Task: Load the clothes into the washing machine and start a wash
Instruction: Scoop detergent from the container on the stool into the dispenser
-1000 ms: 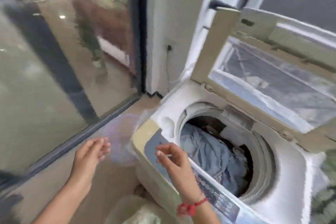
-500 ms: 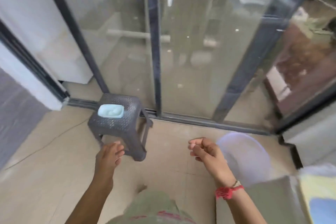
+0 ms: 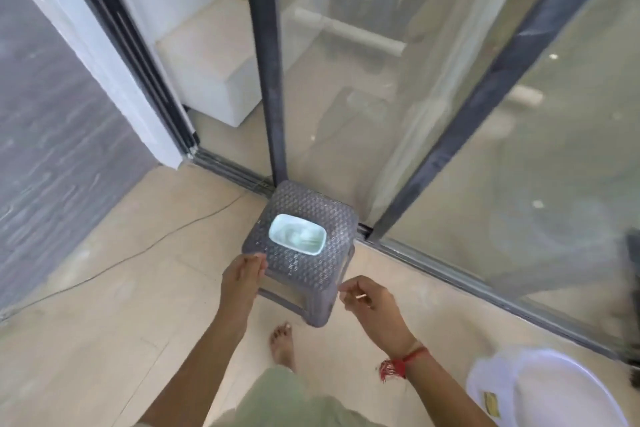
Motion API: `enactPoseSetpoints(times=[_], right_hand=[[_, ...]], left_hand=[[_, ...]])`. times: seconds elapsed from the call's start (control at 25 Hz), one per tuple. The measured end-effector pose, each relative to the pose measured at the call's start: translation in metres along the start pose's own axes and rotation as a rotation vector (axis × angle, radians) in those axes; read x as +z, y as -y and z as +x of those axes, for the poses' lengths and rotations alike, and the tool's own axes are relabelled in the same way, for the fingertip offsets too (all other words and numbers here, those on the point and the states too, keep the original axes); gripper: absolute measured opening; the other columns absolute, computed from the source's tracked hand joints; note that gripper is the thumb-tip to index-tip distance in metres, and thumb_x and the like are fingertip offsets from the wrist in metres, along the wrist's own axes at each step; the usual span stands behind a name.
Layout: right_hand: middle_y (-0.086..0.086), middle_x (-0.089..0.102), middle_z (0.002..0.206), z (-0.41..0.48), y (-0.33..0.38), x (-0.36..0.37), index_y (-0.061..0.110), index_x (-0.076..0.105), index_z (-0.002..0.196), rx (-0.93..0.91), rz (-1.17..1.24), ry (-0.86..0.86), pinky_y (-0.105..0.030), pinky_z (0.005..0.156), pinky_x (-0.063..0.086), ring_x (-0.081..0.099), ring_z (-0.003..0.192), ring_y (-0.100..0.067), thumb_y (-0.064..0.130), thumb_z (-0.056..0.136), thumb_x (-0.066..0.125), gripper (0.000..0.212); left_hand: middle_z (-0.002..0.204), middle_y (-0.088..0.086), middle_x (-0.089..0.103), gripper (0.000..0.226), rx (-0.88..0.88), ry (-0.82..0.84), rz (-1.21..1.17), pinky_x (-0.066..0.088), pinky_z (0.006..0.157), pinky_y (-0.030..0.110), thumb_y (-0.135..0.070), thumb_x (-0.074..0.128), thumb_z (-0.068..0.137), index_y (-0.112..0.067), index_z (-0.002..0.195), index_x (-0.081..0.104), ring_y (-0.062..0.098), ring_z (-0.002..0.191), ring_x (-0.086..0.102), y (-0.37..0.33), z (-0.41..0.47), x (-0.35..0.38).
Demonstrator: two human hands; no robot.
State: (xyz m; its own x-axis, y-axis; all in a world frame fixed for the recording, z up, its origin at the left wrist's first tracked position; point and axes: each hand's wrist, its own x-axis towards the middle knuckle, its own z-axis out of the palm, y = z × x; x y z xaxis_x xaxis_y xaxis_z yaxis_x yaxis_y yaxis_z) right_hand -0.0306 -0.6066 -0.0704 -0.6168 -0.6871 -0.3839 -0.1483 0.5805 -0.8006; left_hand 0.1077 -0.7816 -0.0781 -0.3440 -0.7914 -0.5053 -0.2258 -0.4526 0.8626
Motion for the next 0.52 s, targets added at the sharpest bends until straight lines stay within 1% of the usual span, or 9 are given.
enactPoseSetpoints(times=[0.08, 0.12, 0.2, 0.24, 0.28, 0.32, 0.4, 0.48, 0.52], right_hand=[[0.008, 0.069, 0.080, 0.053, 0.017, 0.018, 0.031, 0.061, 0.077, 0.002, -0.084, 0.047, -0.017, 0.069, 0.047, 0.059, 0.070, -0.003, 0.000, 0.084, 0.060, 0.031], [0.003, 0.069, 0.083, 0.077, 0.022, 0.025, 0.027, 0.064, 0.079, 0.004, -0.124, 0.067, -0.017, 0.071, 0.048, 0.060, 0.071, -0.005, 0.004, 0.085, 0.060, 0.024], [0.002, 0.068, 0.085, 0.127, 0.024, 0.035, 0.016, 0.069, 0.090, -0.001, -0.225, 0.090, -0.013, 0.072, 0.049, 0.062, 0.071, -0.009, 0.008, 0.087, 0.059, 0.013], [0.002, 0.069, 0.088, 0.152, 0.018, 0.041, 0.013, 0.069, 0.094, -0.007, -0.290, 0.092, -0.016, 0.075, 0.050, 0.064, 0.074, -0.011, 0.009, 0.088, 0.058, 0.014], [0.001, 0.071, 0.093, 0.175, 0.009, 0.047, 0.014, 0.069, 0.096, -0.018, -0.364, 0.094, -0.021, 0.080, 0.052, 0.066, 0.080, -0.015, 0.010, 0.088, 0.057, 0.015], [-0.001, 0.072, 0.098, 0.196, -0.001, 0.053, 0.017, 0.068, 0.097, -0.034, -0.450, 0.106, -0.027, 0.084, 0.053, 0.067, 0.086, -0.018, 0.013, 0.088, 0.057, 0.016], [-0.002, 0.070, 0.102, 0.233, -0.023, 0.070, 0.019, 0.067, 0.099, -0.096, -0.586, 0.159, -0.033, 0.089, 0.051, 0.063, 0.095, -0.020, 0.015, 0.090, 0.054, 0.016], [-0.004, 0.069, 0.101, 0.259, -0.042, 0.086, 0.018, 0.066, 0.104, -0.158, -0.690, 0.224, -0.034, 0.090, 0.049, 0.058, 0.100, -0.021, 0.016, 0.091, 0.053, 0.018], [-0.005, 0.068, 0.100, 0.270, -0.053, 0.093, 0.018, 0.065, 0.106, -0.196, -0.757, 0.248, -0.034, 0.090, 0.049, 0.058, 0.101, -0.021, 0.016, 0.091, 0.053, 0.020]], left_hand=[[0.084, -0.003, 0.064, 0.011, 0.050, 0.007, 0.111, 0.044, 0.074, 0.026, -0.019, 0.059, 0.090, -0.024, 0.081, 0.063, 0.014, 0.083, 0.059, -0.009, 0.060, -0.005], [0.087, -0.004, 0.065, 0.008, 0.068, 0.024, 0.210, 0.043, 0.075, 0.026, -0.021, 0.060, 0.089, -0.025, 0.082, 0.063, 0.016, 0.088, 0.059, -0.008, 0.086, -0.008], [0.094, -0.007, 0.064, 0.004, 0.088, 0.090, 0.420, 0.040, 0.074, 0.019, -0.020, 0.058, 0.090, -0.021, 0.092, 0.062, 0.013, 0.092, 0.057, -0.001, 0.129, -0.008], [0.097, -0.005, 0.064, 0.008, 0.129, 0.130, 0.527, 0.040, 0.074, 0.017, -0.021, 0.059, 0.090, -0.018, 0.097, 0.061, 0.011, 0.093, 0.057, 0.006, 0.148, -0.007], [0.100, -0.002, 0.064, 0.017, 0.209, 0.163, 0.648, 0.042, 0.077, 0.020, -0.024, 0.062, 0.087, -0.017, 0.102, 0.061, 0.012, 0.095, 0.056, 0.015, 0.166, -0.005], [0.103, 0.000, 0.064, 0.027, 0.296, 0.189, 0.773, 0.045, 0.082, 0.026, -0.030, 0.065, 0.083, -0.017, 0.106, 0.060, 0.015, 0.099, 0.056, 0.025, 0.182, -0.003], [0.116, 0.001, 0.057, 0.052, 0.404, 0.260, 1.050, 0.045, 0.093, 0.042, -0.040, 0.073, 0.072, -0.019, 0.117, 0.055, 0.024, 0.116, 0.047, 0.046, 0.213, 0.001], [0.138, 0.004, 0.041, 0.078, 0.409, 0.356, 1.250, 0.031, 0.108, 0.050, -0.043, 0.078, 0.066, -0.020, 0.132, 0.044, 0.030, 0.137, 0.025, 0.061, 0.231, 0.009], [0.146, 0.004, 0.032, 0.090, 0.422, 0.391, 1.325, 0.021, 0.113, 0.051, -0.044, 0.079, 0.064, -0.021, 0.139, 0.036, 0.030, 0.142, 0.014, 0.068, 0.240, 0.015]])
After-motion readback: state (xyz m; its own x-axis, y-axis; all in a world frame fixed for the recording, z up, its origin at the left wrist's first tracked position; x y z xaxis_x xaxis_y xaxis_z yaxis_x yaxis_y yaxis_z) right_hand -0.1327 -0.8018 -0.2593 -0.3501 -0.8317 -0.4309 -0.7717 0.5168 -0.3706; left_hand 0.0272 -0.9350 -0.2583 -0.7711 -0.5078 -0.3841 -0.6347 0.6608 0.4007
